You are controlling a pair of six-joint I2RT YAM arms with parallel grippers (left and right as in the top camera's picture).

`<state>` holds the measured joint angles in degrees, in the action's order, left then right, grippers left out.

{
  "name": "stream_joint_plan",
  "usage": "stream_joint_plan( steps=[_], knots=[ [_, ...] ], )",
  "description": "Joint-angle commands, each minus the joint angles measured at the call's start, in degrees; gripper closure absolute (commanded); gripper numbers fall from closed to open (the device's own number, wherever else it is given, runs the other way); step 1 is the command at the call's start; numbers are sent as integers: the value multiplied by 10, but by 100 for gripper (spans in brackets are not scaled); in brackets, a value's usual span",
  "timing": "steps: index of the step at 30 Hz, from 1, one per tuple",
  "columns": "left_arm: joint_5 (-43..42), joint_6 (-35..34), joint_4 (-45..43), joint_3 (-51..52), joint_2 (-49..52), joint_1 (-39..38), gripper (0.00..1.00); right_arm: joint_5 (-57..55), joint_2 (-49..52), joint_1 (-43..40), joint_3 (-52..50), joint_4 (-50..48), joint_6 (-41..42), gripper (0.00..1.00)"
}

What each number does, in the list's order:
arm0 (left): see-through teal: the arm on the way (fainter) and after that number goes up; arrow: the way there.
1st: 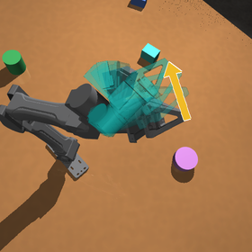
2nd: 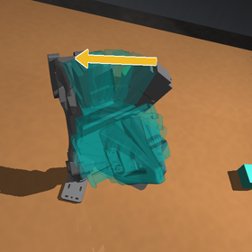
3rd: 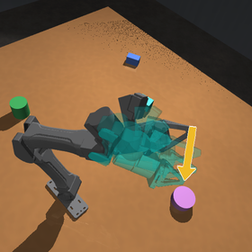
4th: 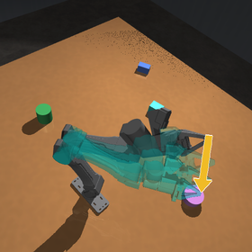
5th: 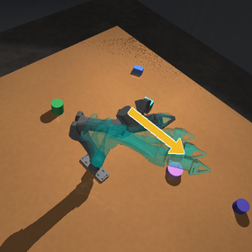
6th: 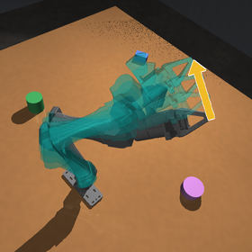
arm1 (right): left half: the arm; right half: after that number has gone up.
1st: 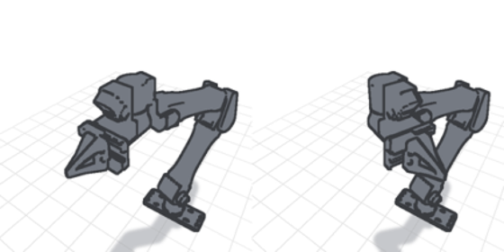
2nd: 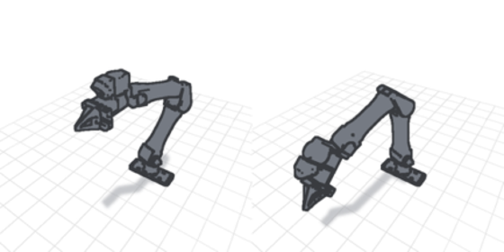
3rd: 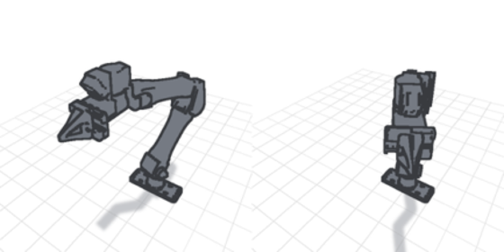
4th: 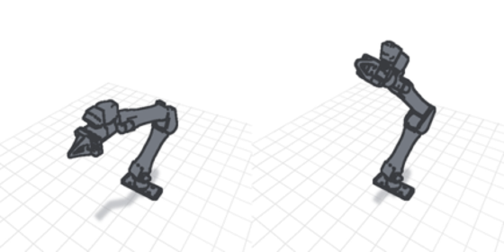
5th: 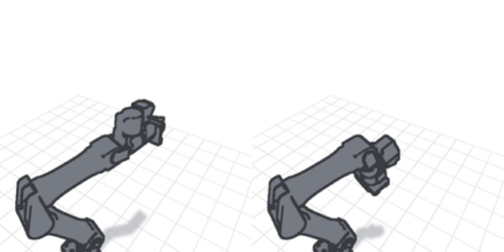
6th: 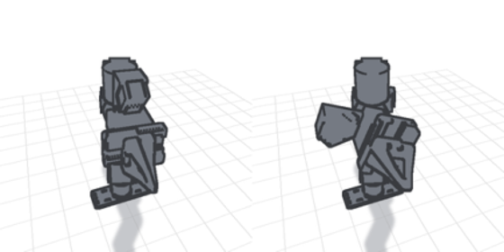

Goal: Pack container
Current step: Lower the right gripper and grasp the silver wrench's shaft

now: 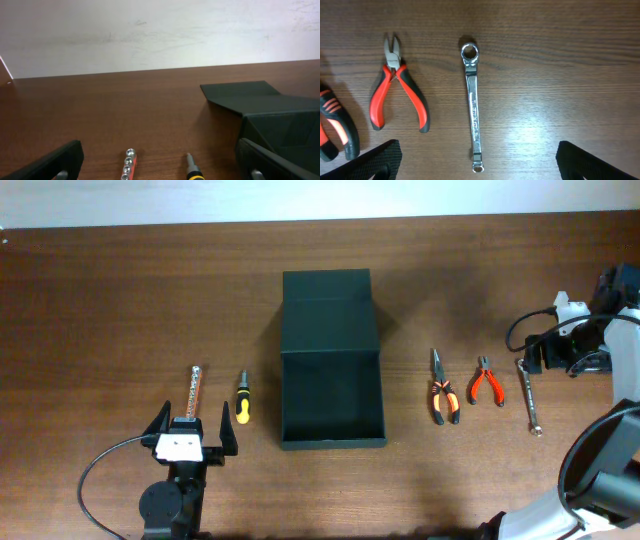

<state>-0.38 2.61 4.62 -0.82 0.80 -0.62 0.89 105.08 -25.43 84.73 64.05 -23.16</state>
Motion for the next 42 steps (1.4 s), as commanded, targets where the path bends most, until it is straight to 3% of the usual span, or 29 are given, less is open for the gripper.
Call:
stream_joint_plan(
  steps=[1, 17, 42],
  knots=[
    [4, 9, 2, 3, -5, -1, 1, -10, 29, 0, 0, 3, -5, 1],
    [4, 9, 2, 3, -5, -1, 1, -9, 113, 0, -3, -5, 1, 1],
    [4, 9, 2, 3, -5, -1, 1, -1, 145, 0, -3, -32, 26, 1]
  ],
)
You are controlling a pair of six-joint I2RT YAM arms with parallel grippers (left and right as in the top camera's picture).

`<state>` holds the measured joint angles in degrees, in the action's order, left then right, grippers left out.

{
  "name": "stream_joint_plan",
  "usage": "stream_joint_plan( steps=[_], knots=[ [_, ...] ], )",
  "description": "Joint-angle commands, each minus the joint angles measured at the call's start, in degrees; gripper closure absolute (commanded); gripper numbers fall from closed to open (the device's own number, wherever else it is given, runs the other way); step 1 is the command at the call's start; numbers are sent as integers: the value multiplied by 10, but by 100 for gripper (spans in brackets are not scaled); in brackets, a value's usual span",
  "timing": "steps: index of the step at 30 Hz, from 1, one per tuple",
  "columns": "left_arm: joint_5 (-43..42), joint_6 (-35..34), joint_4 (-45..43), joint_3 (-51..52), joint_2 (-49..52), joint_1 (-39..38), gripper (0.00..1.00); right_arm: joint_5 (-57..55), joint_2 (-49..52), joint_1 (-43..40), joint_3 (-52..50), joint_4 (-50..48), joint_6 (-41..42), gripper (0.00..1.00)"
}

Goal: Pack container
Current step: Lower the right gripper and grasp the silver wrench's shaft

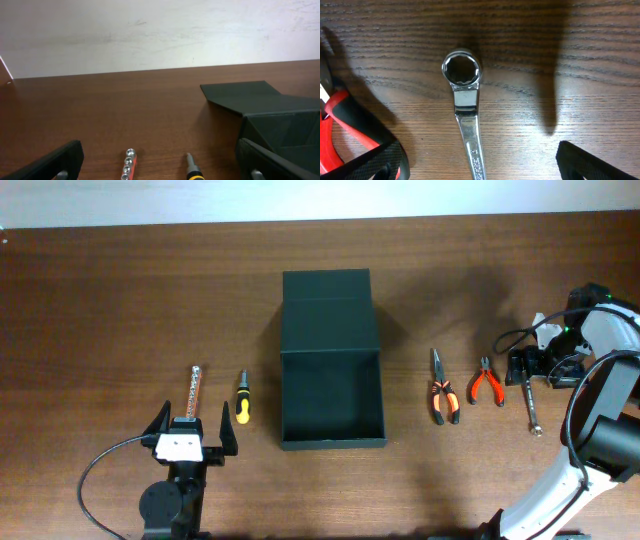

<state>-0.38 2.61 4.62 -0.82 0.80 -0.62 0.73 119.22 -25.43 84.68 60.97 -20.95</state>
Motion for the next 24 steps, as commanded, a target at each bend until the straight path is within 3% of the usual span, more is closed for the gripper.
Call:
stream_joint_plan(
  steps=[1, 24],
  knots=[
    [4, 9, 2, 3, -5, -1, 1, 1, 3, 0, -3, -1, 4, 1],
    [4, 9, 2, 3, -5, -1, 1, -5, 6, 0, -3, 17, -43, 1]
  ],
)
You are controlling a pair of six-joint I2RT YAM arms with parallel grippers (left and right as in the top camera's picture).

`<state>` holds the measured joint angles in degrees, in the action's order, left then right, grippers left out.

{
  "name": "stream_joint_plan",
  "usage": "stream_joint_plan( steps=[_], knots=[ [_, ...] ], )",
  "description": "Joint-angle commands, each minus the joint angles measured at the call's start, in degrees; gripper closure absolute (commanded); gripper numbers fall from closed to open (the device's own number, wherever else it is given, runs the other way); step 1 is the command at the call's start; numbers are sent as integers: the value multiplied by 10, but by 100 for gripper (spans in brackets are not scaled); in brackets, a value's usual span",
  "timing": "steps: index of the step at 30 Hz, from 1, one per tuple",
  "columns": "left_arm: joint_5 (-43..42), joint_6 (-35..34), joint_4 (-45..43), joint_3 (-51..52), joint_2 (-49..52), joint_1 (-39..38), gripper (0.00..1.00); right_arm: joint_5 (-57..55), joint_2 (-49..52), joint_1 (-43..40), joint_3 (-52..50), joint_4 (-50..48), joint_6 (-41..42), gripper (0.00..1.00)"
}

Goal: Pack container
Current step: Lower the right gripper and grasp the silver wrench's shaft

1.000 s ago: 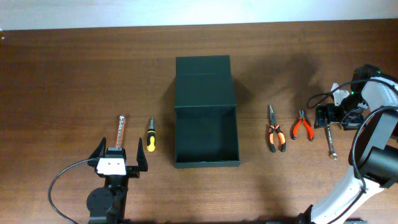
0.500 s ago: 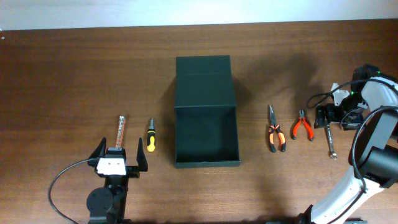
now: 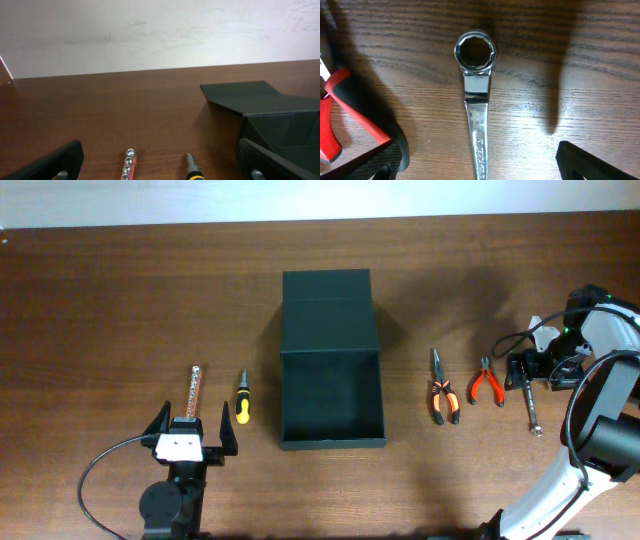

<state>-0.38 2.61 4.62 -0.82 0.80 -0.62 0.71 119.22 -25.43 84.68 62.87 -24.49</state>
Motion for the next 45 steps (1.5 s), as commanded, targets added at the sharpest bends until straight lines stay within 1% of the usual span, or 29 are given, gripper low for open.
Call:
stream_joint_plan(
  steps=[1, 16, 33, 38, 45],
  knots=[
    [4, 9, 2, 3, -5, -1, 1, -6, 8, 0, -3, -2, -8, 1],
    [4, 9, 2, 3, -5, -1, 1, -8, 36, -1, -3, -17, -1, 1],
    [4, 9, 2, 3, -5, -1, 1, -26, 39, -1, -3, -34, 10, 0],
    [4, 9, 2, 3, -5, -1, 1, -30, 39, -1, -3, -34, 14, 3],
    [4, 9, 2, 3, -5, -1, 1, -40, 40, -1, -3, -34, 17, 2]
  ],
)
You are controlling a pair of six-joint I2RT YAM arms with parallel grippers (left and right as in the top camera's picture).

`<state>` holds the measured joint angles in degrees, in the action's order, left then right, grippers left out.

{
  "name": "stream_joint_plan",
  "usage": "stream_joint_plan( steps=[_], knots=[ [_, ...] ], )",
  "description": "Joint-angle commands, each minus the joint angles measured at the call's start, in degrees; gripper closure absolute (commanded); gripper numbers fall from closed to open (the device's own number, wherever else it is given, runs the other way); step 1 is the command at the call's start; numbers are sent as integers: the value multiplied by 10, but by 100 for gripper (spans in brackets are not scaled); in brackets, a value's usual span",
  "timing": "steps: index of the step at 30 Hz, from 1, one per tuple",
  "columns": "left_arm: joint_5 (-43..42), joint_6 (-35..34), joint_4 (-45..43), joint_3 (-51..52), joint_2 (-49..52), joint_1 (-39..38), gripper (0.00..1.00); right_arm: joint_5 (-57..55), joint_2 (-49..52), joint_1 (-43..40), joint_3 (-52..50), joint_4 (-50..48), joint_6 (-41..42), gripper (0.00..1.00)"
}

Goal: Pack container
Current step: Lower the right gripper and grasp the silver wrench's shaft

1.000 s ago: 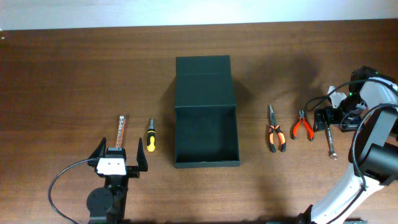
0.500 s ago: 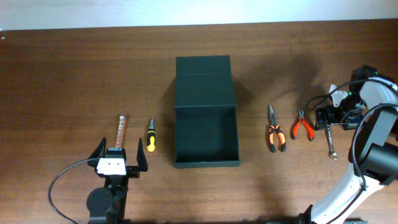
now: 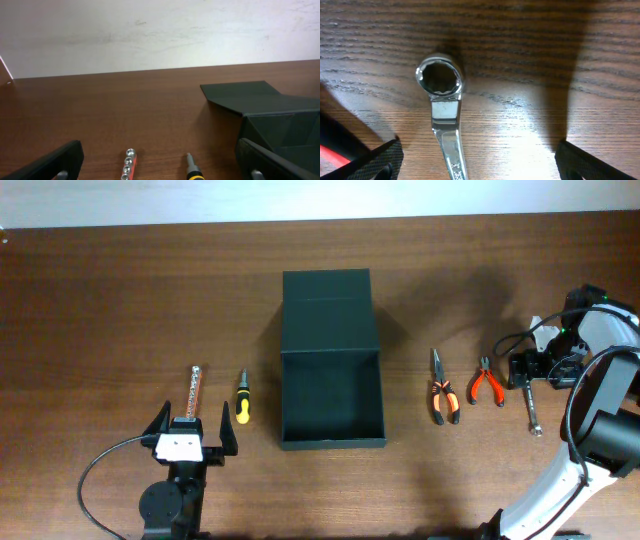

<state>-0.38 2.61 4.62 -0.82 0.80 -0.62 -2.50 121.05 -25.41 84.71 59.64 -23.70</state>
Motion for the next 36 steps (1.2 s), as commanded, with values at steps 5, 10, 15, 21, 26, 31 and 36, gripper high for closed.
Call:
stream_joint_plan(
  steps=[5, 10, 15, 21, 26, 31, 36],
  knots=[
    [4, 9, 2, 3, -5, -1, 1, -20, 21, -1, -3, -1, 9, 2],
    [4, 9, 2, 3, -5, -1, 1, -36, 21, 0, -3, 1, 17, 0],
    [4, 9, 2, 3, -5, -1, 1, -35, 21, 0, -3, 1, 22, 0],
    [4, 9, 2, 3, -5, -1, 1, -22, 21, 0, -3, 1, 21, 37],
    [4, 9, 2, 3, -5, -1, 1, -20, 21, 7, -3, 1, 21, 70],
    [4, 9, 2, 3, -5, -1, 1, -21, 21, 23, -3, 1, 21, 88],
    [4, 9, 2, 3, -5, -1, 1, -23, 21, 41, -3, -1, 21, 96]
  ],
)
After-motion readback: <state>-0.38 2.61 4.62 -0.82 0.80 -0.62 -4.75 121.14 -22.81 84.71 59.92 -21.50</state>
